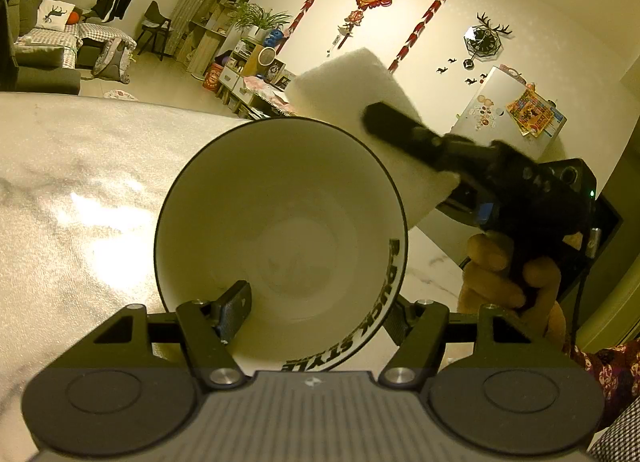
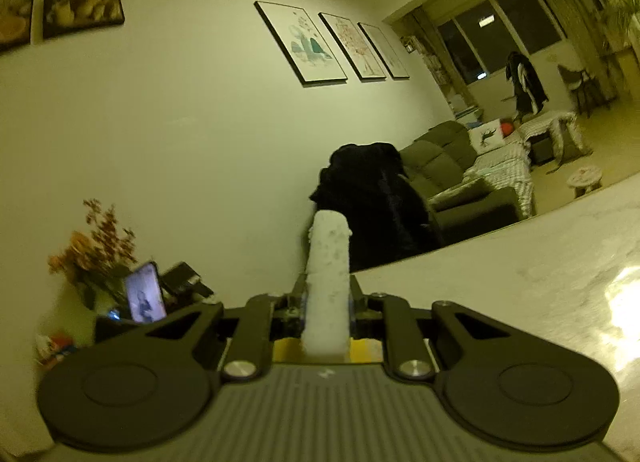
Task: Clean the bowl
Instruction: 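Press the white sponge onto the bowl's outer wall behind the rim with the right tool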
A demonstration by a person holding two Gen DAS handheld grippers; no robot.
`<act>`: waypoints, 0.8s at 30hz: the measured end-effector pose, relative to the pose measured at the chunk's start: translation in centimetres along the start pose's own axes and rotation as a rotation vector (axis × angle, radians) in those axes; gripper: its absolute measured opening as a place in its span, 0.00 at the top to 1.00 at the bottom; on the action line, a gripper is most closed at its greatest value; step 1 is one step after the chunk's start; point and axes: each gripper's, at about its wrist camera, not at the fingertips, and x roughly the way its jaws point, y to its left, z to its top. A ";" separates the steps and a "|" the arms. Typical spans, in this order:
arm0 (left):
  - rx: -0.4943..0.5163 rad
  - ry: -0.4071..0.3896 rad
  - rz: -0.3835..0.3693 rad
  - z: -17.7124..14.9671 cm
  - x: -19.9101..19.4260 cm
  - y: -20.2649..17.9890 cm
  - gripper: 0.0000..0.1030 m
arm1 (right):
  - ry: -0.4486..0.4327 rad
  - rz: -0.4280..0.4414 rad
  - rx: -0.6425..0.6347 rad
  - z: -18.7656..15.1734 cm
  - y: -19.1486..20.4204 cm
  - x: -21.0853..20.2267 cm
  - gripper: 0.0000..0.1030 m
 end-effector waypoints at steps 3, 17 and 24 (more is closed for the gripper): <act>0.000 0.000 0.000 0.0 0.0 -0.1 0.33 | 0.028 -0.039 0.017 -0.1 -0.5 0.4 0.82; 0.000 0.001 -0.004 -0.1 0.1 -0.3 0.32 | 0.010 0.016 0.045 -0.4 -0.8 0.5 0.82; 0.002 0.002 -0.004 0.0 0.1 -0.3 0.32 | -0.023 0.121 0.075 0.0 -0.5 0.1 0.82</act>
